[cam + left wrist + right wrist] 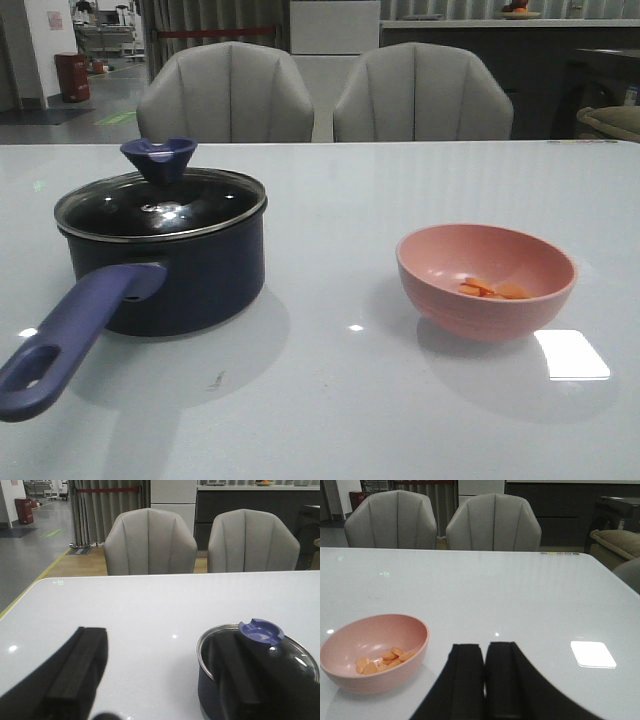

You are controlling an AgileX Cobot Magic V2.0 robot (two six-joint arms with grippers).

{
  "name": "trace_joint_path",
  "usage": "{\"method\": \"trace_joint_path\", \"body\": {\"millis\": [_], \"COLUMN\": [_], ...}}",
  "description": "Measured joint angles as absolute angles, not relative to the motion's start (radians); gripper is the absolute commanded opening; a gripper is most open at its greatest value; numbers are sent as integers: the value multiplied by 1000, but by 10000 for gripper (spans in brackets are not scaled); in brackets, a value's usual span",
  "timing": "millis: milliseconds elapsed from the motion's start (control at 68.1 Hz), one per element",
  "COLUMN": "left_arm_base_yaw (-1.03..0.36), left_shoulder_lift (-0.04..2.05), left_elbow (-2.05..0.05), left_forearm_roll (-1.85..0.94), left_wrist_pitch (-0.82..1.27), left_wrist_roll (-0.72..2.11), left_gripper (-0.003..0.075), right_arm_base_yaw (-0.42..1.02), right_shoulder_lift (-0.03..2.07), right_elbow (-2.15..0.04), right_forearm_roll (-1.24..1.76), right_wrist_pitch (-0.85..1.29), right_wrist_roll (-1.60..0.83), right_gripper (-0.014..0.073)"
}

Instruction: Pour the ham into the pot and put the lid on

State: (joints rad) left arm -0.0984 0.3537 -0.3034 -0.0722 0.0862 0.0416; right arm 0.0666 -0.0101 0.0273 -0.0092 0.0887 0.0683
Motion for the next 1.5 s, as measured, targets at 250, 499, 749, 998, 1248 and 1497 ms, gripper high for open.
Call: {"method": "trace_joint_path", "body": {"millis": [250,499,749,998,1248,1497], "left_arm_base_yaw": [-98,-98,-98,-145,-294,-391], "left_shoulder_lift": [356,523,805,1061,1302,1513], "left_elbow": [-310,-550,-805,-963,-1094,-1250], "left_forearm_roll": [-108,-118,-127,-204,-238,-154], "left_wrist_pitch": [77,410,657,714,718,773], "left_wrist_roll": [42,42,42,42,0,-143], "left_gripper": [585,605,648,646,646,646], "right_arm_base_yaw": [67,67,67,67,67,67], "right_shoulder_lift": [-10,-10,-10,-10,-10,-10], "right_elbow": [27,27,27,27,27,27], "right_forearm_roll": [-9,-9,-9,-9,-9,-9], "right_wrist_pitch": [89,89,89,89,89,89], "right_wrist_roll": [68,68,68,68,68,68], "right_gripper": [162,162,162,162,162,162]}}
